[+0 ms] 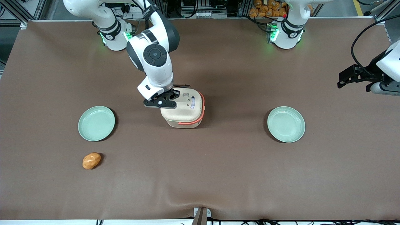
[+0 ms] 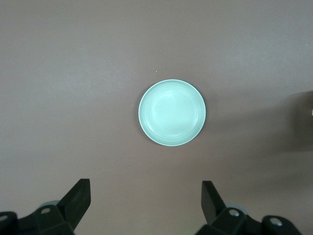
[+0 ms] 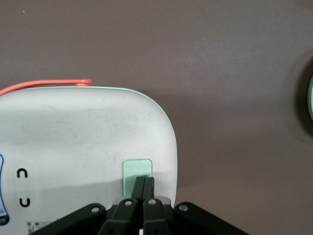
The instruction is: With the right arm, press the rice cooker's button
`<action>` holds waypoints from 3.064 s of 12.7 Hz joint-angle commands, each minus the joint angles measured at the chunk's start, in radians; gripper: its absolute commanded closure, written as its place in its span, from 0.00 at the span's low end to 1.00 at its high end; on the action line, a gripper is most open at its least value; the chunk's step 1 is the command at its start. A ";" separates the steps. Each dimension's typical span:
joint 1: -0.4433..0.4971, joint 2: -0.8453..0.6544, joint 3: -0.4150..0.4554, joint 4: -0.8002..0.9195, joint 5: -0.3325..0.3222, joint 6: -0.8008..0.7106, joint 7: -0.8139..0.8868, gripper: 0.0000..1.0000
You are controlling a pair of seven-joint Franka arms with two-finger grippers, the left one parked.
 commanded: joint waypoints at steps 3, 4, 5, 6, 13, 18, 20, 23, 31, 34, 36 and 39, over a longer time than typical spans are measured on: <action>0.010 0.014 0.000 -0.012 -0.014 0.027 0.013 1.00; 0.010 0.017 0.000 -0.012 -0.014 0.029 0.014 1.00; 0.011 0.024 0.000 -0.012 -0.014 0.038 0.014 1.00; 0.014 0.027 0.000 -0.013 -0.014 0.043 0.014 1.00; 0.002 -0.009 -0.007 0.077 -0.013 -0.122 0.003 1.00; -0.117 -0.051 -0.017 0.381 0.001 -0.477 -0.157 0.19; -0.183 -0.113 -0.021 0.375 0.009 -0.491 -0.201 0.00; -0.307 -0.175 -0.024 0.376 0.018 -0.575 -0.363 0.00; -0.607 -0.267 -0.023 0.343 0.024 -0.643 -0.501 0.00; -0.656 -0.311 -0.023 0.256 0.036 -0.582 -0.564 0.00; -0.659 -0.356 -0.023 0.190 0.041 -0.542 -0.566 0.00; -0.659 -0.359 -0.021 0.202 0.041 -0.545 -0.566 0.00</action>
